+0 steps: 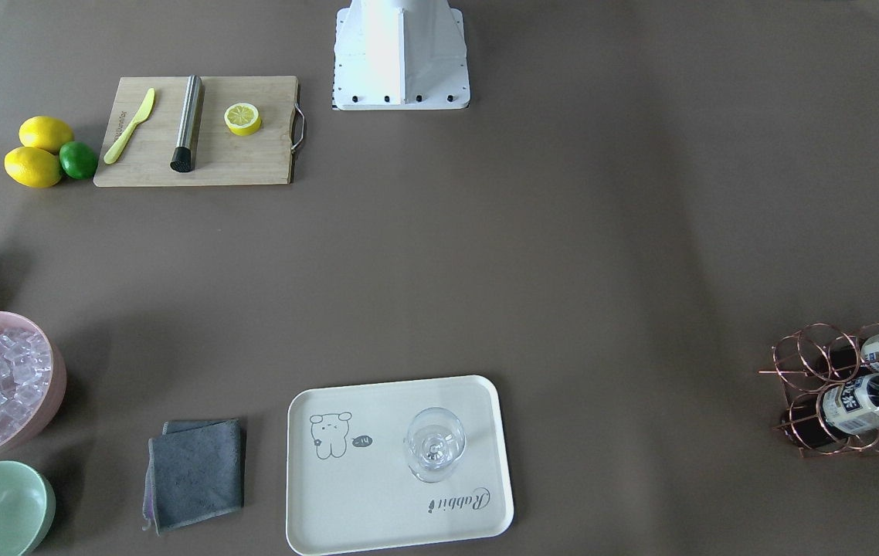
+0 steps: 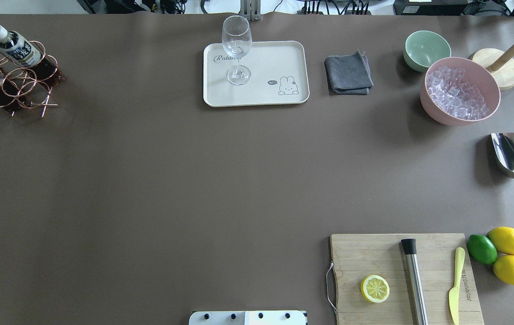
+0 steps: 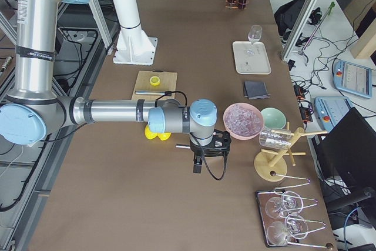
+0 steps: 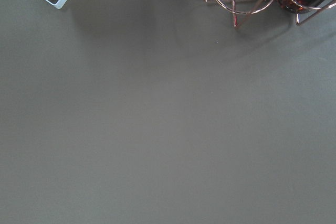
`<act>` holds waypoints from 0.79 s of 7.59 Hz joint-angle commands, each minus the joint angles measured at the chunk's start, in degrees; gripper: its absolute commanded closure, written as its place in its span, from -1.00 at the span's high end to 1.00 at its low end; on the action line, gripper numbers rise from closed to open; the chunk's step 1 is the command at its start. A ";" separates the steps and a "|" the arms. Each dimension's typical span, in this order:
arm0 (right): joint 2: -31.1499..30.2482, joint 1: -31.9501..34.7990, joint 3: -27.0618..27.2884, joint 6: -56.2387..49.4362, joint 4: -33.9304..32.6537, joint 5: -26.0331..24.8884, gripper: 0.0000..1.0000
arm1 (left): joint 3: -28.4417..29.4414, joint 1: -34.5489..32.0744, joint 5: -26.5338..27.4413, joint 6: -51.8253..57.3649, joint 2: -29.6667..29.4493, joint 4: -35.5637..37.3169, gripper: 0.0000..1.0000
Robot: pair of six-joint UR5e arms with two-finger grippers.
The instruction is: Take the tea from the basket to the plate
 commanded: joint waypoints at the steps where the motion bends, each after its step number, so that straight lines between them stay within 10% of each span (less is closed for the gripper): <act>1: -0.06 0.59 0.00 0.00 0.00 0.14 0.99 | -0.22 -0.44 -0.09 0.13 -0.32 -0.08 0.96; 6: -0.06 0.68 0.00 -0.09 0.00 0.15 0.99 | 0.04 -0.53 -0.44 1.98 -7.34 0.80 0.96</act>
